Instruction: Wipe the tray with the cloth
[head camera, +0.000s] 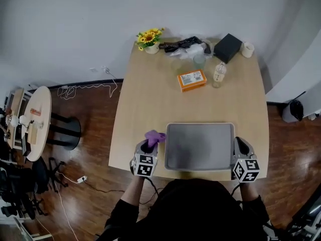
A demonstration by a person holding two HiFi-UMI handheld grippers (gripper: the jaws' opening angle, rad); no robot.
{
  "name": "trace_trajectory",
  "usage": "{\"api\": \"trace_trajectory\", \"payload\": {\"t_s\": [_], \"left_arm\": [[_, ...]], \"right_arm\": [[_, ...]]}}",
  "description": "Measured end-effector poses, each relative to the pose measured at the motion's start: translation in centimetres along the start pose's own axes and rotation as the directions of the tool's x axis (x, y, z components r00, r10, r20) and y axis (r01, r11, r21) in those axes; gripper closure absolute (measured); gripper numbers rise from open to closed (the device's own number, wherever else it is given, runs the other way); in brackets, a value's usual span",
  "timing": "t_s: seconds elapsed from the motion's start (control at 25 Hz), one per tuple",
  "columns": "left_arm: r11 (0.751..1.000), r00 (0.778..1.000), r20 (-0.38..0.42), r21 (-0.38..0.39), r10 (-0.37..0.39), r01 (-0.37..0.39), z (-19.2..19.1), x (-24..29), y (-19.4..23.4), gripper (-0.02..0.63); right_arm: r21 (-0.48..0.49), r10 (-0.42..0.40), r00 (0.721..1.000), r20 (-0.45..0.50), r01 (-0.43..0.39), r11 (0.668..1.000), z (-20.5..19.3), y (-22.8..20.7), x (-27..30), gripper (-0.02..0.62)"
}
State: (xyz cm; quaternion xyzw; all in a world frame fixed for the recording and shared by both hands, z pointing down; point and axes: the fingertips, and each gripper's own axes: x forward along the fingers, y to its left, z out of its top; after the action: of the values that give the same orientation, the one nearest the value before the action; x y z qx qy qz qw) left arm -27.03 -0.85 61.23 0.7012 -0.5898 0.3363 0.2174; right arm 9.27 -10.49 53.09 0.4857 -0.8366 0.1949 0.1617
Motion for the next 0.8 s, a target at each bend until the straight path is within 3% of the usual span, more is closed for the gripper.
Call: {"api": "trace_trajectory", "payload": {"t_s": [0.08, 0.28, 0.44, 0.52, 0.6, 0.68, 0.8], "left_arm": [[0.994, 0.997, -0.058, -0.097, 0.052, -0.058, -2.8, 0.0, 3.1, 0.511], [0.974, 0.988, -0.148, -0.217, 0.034, -0.066, -7.7, 2.2, 4.3, 0.503], [0.942, 0.973, -0.231, -0.322, 0.02, -0.095, -11.4, 3.7, 4.0, 0.379], [0.926, 0.974, -0.221, -0.357, 0.041, -0.12, -10.7, 2.7, 4.3, 0.37], [0.923, 0.986, -0.131, -0.356, 0.107, -0.147, -7.4, 0.6, 5.0, 0.37], [0.934, 0.989, 0.033, -0.336, 0.145, -0.125, -2.1, -2.1, 4.9, 0.371], [0.961, 0.954, 0.293, -0.277, 0.067, 0.018, 6.7, -6.1, 1.5, 0.379]], "right_arm": [[0.004, -0.008, 1.0, 0.008, 0.008, 1.0, 0.6, -0.5, 0.0, 0.594], [0.013, -0.016, 1.0, -0.007, 0.016, 1.0, 0.4, -1.0, 0.0, 0.594], [0.007, 0.001, 1.0, -0.018, 0.0, 1.0, -0.1, 0.1, -0.2, 0.594], [0.008, 0.008, 1.0, -0.014, -0.008, 1.0, 0.1, 0.5, -0.3, 0.594], [0.012, 0.013, 1.0, -0.001, -0.013, 1.0, 0.5, 0.8, -0.5, 0.594], [0.019, 0.019, 1.0, 0.018, -0.019, 1.0, 1.0, 1.0, -0.8, 0.594], [0.019, 0.05, 0.997, 0.061, -0.051, 0.999, 2.5, 2.0, -1.3, 0.594]]}}
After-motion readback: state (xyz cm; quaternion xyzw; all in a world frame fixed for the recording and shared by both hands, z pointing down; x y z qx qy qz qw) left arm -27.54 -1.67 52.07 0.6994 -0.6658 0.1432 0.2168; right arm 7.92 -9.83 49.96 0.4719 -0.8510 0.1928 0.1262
